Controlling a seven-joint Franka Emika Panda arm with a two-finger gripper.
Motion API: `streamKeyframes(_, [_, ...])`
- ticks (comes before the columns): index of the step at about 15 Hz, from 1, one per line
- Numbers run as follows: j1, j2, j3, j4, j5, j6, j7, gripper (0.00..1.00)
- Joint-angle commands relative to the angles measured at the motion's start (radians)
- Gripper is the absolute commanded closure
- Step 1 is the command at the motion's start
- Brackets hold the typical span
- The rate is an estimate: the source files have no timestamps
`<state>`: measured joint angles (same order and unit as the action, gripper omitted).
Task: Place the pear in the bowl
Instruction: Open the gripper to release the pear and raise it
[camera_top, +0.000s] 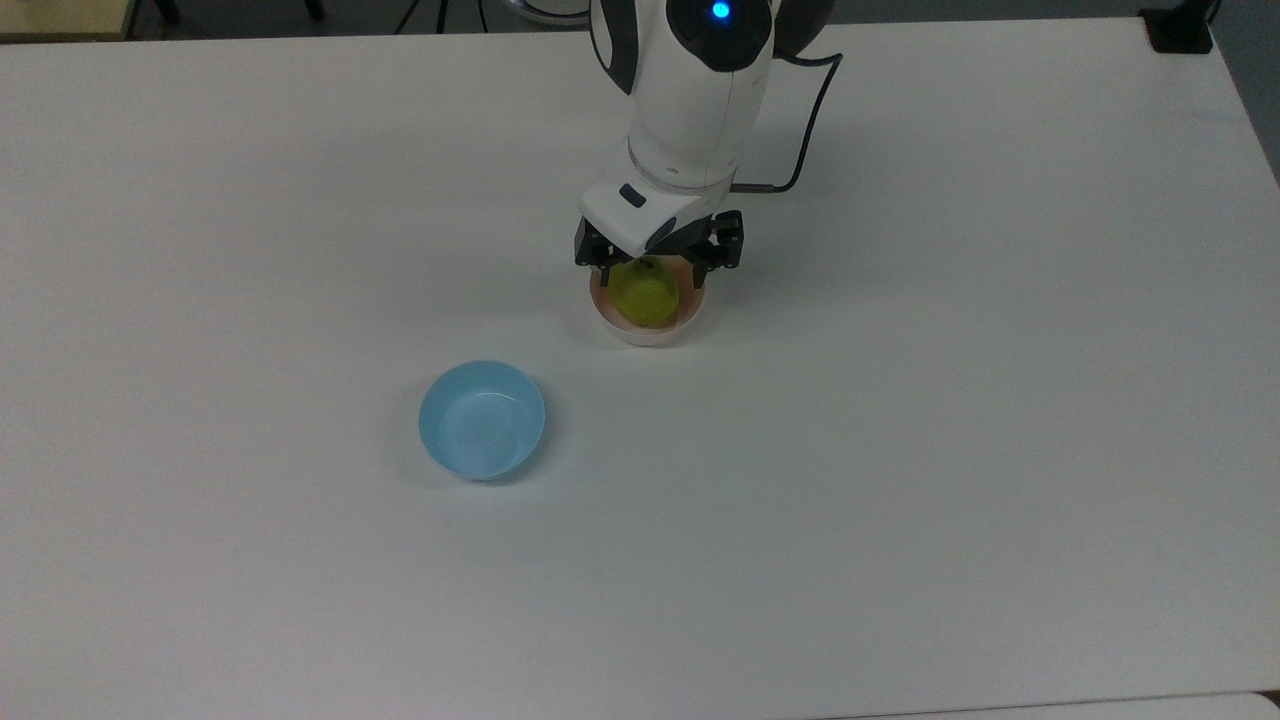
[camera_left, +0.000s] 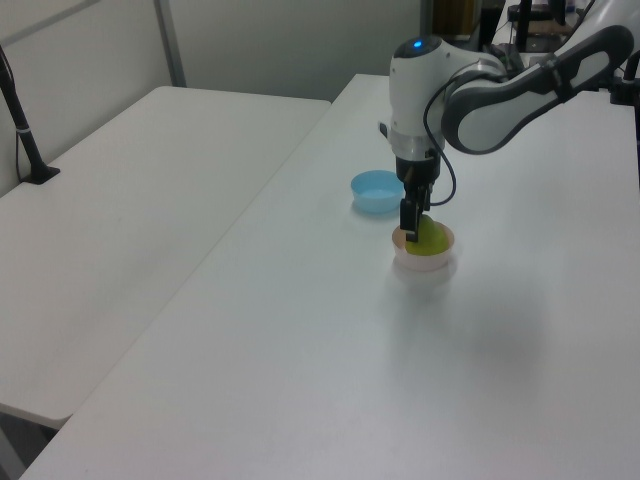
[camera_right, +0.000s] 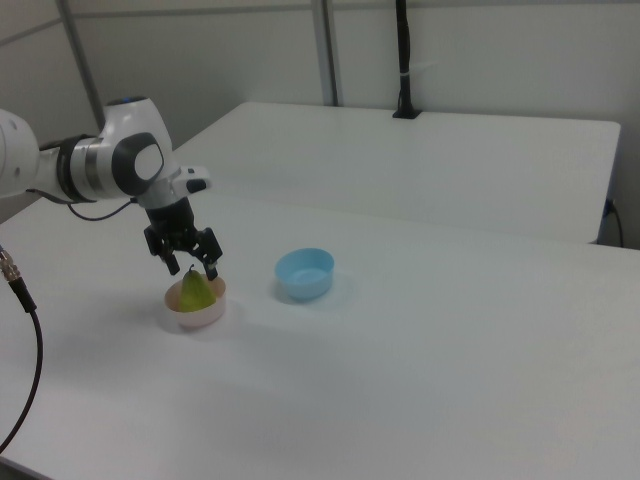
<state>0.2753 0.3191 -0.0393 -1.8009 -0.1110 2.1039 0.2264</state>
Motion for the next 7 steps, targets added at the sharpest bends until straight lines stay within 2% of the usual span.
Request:
streamKeyframes(1, [-0.013, -0.073, -0.014, 0.03, -0.013, -0.08, -0.025, 0.0])
streamKeyframes(4, [-0.062, -0.136, -0.014, 0.112, -0.001, -0.249, -0.082, 0.0])
streamKeyframes(7, [-0.117, -0.208, -0.014, 0.137, 0.002, -0.332, -0.148, 0.0])
